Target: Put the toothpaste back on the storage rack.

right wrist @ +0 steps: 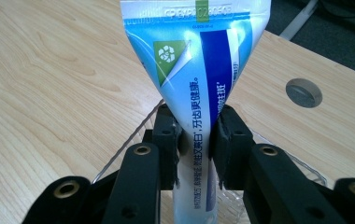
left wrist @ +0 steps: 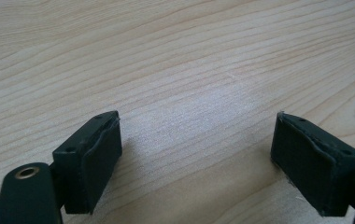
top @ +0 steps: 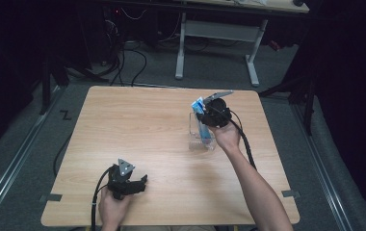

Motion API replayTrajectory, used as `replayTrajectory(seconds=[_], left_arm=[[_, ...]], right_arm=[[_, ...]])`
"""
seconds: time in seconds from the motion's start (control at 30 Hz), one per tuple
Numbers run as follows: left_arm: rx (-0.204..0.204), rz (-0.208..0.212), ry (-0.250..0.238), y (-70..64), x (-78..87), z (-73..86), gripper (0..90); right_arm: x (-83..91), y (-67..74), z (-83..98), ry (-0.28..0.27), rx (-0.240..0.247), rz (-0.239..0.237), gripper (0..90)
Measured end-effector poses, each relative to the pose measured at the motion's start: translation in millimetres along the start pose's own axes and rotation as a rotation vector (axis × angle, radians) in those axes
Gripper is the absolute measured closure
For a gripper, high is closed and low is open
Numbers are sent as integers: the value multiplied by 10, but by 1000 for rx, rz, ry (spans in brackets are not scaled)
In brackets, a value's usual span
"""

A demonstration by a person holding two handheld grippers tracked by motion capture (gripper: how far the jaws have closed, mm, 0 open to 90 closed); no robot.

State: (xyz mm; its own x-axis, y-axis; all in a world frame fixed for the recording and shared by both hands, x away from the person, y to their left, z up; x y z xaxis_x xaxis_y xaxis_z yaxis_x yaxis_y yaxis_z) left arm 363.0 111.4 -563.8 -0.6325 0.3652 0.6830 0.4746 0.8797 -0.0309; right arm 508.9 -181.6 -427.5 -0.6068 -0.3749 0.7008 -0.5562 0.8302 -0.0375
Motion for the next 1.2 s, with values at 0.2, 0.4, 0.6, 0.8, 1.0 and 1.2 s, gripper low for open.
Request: replayTrajectory(seconds=[0.2,0.4,0.6,0.8,1.0,1.2], left_arm=[[0,0,0,0,0,0,167],[0,0,0,0,0,0,167],[0,0,0,0,0,0,167],[0,0,0,0,0,0,167],[0,0,0,0,0,0,167],[-1,0,0,0,0,0,167]], right_arm=[[-48,30,-18,0,0,-2,722],[-74,65,-27,6,9,3,716],[-110,86,-33,15,-4,-16,689],[-107,82,-16,8,-9,-8,639],[-86,58,-4,-3,-24,-11,570],[-36,66,12,-24,-21,-10,522]])
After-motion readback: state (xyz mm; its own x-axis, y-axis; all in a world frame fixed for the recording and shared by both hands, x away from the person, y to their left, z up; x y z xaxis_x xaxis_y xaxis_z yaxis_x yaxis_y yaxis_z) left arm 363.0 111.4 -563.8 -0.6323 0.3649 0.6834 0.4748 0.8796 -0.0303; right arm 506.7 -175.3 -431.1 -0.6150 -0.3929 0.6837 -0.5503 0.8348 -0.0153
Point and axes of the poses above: each handheld gripper's, and its own axes: x roughly backward along the jaws, z roughly out of its underside, y roughly to its left, the point moved 4 cm from there along -x, roughly forward along the jaws, and after that the axes turned 1 degree about x, right-handed, at the moved point
